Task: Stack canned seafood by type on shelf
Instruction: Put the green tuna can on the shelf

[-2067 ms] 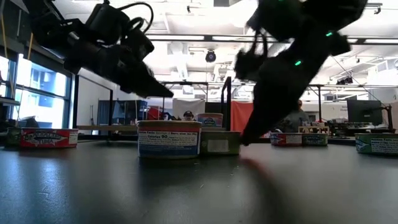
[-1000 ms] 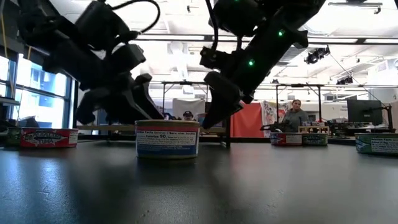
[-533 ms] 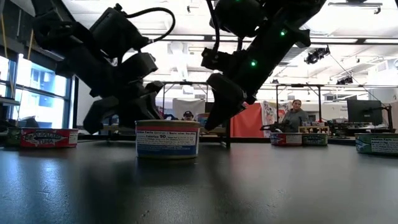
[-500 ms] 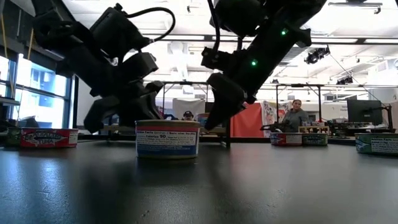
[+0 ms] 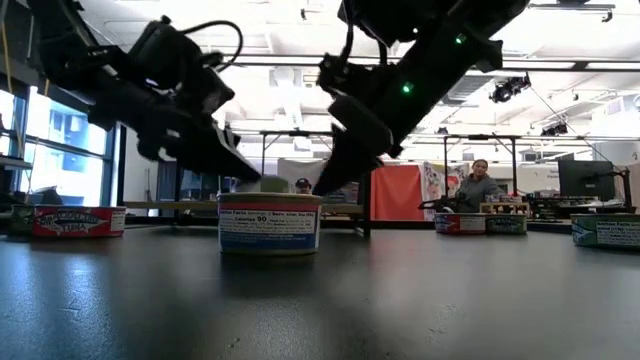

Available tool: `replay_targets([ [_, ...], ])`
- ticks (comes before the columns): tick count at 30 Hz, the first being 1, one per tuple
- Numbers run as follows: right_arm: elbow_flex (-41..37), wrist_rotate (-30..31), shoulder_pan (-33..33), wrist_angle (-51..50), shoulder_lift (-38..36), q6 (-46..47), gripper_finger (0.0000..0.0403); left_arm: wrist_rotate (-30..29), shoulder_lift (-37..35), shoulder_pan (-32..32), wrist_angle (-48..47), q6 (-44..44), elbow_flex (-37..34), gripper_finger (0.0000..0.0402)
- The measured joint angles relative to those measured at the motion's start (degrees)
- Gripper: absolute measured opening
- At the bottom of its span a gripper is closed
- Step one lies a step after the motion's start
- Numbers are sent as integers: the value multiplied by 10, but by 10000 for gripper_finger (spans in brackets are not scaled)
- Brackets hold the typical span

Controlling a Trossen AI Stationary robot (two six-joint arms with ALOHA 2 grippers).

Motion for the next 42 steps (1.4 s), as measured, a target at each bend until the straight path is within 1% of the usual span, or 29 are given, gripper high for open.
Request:
replay_targets([
  [3, 0, -2, -3, 34, 0, -72, 163, 0, 0, 2, -2, -14, 0, 0],
  [9, 0, -7, -21, 66, 0, -230, 238, 36, 1, 3, 14, -36, 0, 0],
  [12, 0, -11, -30, 80, 13, -306, 256, 46, 1, 3, 24, -40, 0, 0],
  [15, 0, -15, -38, 101, 41, -356, 259, 54, 1, 3, 30, -41, 0, 0],
  [16, 0, -6, -39, 112, 53, -365, 259, 55, 1, 3, 30, -42, 0, 0],
  [19, 0, 39, -42, 159, 85, -354, 259, 56, 1, 3, 32, -45, 0, 0],
  [21, 0, 46, -42, 190, 100, -336, 256, 55, 1, 3, 31, -46, 0, 0],
  [23, 0, 47, -42, 204, 107, -320, 243, 55, 1, 3, 32, -46, 0, 0],
  [25, 0, 47, -42, 205, 107, -304, 216, 55, 1, 3, 32, -46, 0, 0],
  [27, 0, 47, -42, 199, 102, -288, 179, 50, 1, 3, 33, -39, 0, 1],
  [29, -1, 48, -42, 190, 96, -277, 135, 26, -3, 3, 34, -35, 1, 7],
  [30, -1, 49, -42, 183, 93, -272, 121, 15, -6, 3, 32, -28, 1, 12],
  [33, -1, 45, -46, 146, 75, -236, 123, -8, -20, 1, 27, 22, 2, 36],
  [36, 0, 23, -55, 94, 53, -162, 123, -14, -35, -11, 27, 66, 2, 73],
  [39, 0, 7, -70, 73, 41, -97, 123, -38, -43, -28, 28, 87, 11, 117],
  [42, 0, -8, -82, 71, 42, -74, 123, -59, -37, -40, 28, 86, 28, 162],
])
